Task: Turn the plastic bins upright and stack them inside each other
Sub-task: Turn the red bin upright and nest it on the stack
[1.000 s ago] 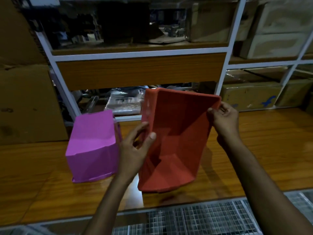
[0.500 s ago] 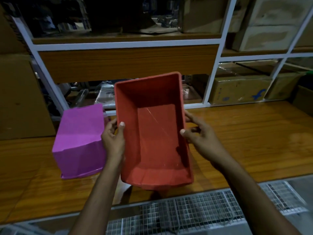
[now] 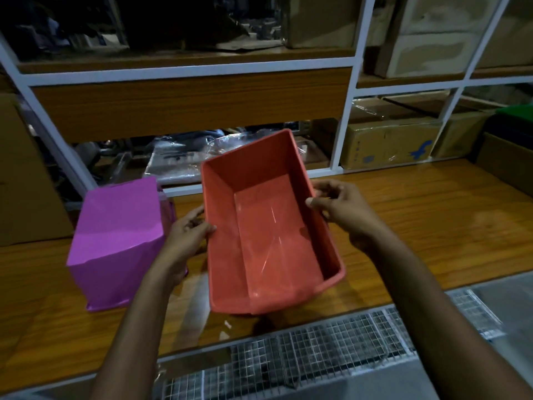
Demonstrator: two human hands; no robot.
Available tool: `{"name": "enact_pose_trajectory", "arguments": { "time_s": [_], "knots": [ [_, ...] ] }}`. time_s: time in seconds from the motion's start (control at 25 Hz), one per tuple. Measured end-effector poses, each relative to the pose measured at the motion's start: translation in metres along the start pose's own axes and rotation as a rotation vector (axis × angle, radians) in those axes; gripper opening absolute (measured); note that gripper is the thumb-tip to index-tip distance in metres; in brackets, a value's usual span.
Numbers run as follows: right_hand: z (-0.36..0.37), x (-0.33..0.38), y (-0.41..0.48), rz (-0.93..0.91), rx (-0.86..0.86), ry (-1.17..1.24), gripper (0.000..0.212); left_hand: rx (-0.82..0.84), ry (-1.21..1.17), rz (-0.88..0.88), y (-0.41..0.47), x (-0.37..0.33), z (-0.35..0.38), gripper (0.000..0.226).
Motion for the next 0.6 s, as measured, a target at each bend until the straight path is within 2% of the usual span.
{"name": "enact_pose_trajectory", "arguments": {
  "time_s": [0.12, 0.24, 0.32, 0.44, 0.52, 0.6],
  "knots": [
    [-0.02, 0.001, 0.015, 0.177, -0.004, 0.01, 0.021, 0.073, 0.034, -0.021, 0.0, -0.016, 0.006, 0.034],
    [-0.027, -0.002, 0.027, 0.29, 0.011, -0.013, 0.029, 0.048, -0.068, -0.031, 0.001, -0.029, 0.012, 0.016],
    [-0.028, -0.002, 0.029, 0.321, 0.044, 0.041, 0.025, 0.022, -0.107, -0.055, 0.006, -0.034, 0.013, 0.019],
    [-0.027, -0.004, 0.031, 0.353, 0.041, 0.175, 0.004, 0.032, -0.131, -0.108, 0.011, -0.037, 0.013, 0.028],
    [-0.031, -0.007, 0.032, 0.354, 0.022, 0.197, 0.003, 0.061, -0.126, -0.135, 0.011, -0.036, 0.015, 0.029],
    [-0.033, -0.009, 0.032, 0.333, 0.006, 0.238, 0.012, 0.075, -0.119, -0.139, 0.01, -0.035, 0.017, 0.027]
  ]
}}
Point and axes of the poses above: each hand's wrist, its own y-axis towards the middle knuckle, its own z-axis out of the palm, x = y × z, the point moved 2 cm from there along y, towards the middle knuckle, and after that the axes turned 8 degrees about x, right-handed, at the moved point
